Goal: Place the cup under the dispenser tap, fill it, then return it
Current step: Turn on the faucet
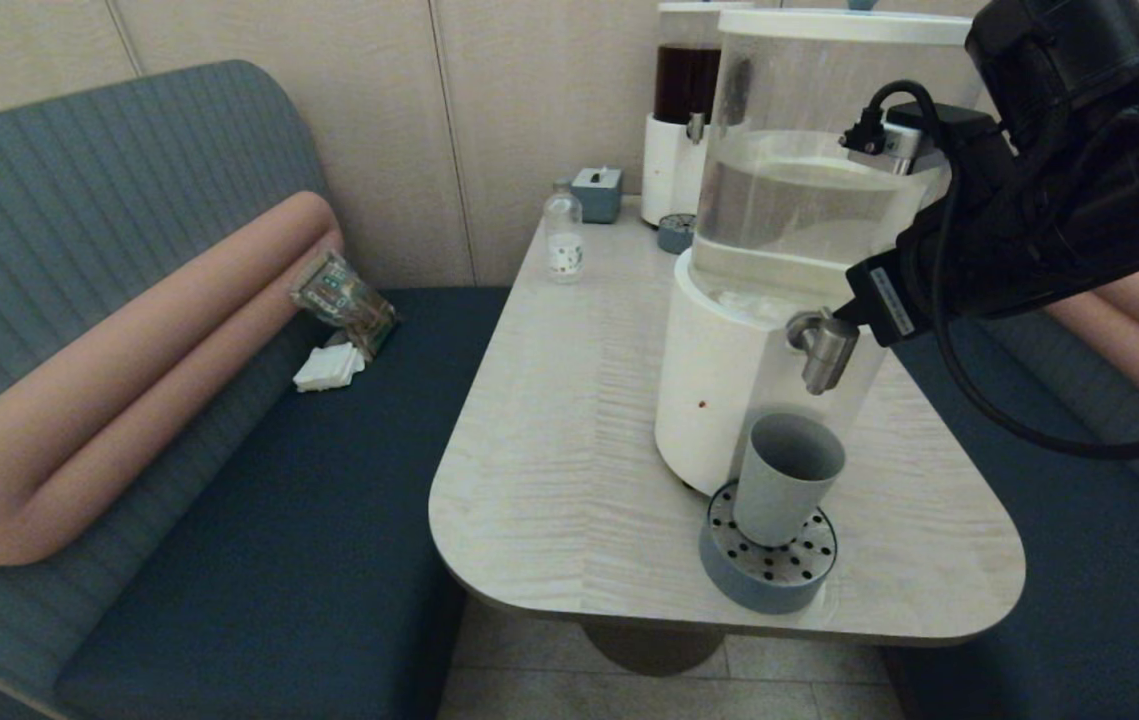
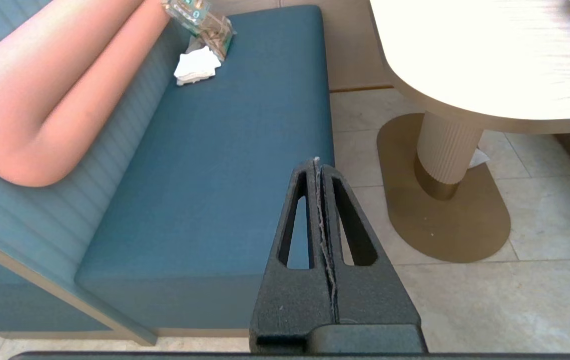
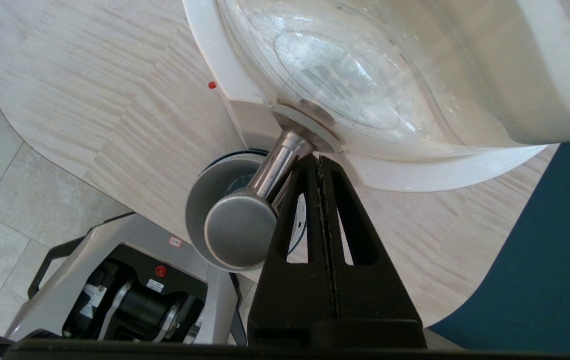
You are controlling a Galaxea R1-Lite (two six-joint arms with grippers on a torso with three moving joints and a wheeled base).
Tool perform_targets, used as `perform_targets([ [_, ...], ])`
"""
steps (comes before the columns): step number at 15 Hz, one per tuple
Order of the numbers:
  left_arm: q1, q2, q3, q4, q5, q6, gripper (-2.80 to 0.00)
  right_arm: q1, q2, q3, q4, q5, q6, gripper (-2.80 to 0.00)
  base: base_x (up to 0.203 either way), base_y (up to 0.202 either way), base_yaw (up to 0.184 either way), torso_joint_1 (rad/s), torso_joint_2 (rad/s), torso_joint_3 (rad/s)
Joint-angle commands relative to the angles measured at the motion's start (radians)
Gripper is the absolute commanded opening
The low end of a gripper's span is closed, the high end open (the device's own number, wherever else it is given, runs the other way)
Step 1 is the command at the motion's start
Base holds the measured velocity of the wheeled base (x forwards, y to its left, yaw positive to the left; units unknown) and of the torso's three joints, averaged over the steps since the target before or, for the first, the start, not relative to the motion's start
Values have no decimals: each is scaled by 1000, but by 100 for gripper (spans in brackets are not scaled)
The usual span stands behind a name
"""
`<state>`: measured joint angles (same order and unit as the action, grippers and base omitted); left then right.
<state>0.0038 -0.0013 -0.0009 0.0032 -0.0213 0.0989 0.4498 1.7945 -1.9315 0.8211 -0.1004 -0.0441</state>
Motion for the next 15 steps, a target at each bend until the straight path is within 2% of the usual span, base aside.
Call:
perform_targets([
  [1,1,1,-1,0,0,1,-280,1,-1,0,3,1,0,-280,0,0,0,0,0,0],
  [4,1,1,-1,0,1,1,-280,1,3,2,-45,4,1,-280,0,0,0,0,0,0],
  [9,1,1,-1,0,0,1,-280,17,10,2,-48,12,6,-280,0,0,0,0,0,0],
  [15,-1,1,-1,0,0,1,-280,17,3,8,-45,78,13,-280,0,0,0,0,0,0],
])
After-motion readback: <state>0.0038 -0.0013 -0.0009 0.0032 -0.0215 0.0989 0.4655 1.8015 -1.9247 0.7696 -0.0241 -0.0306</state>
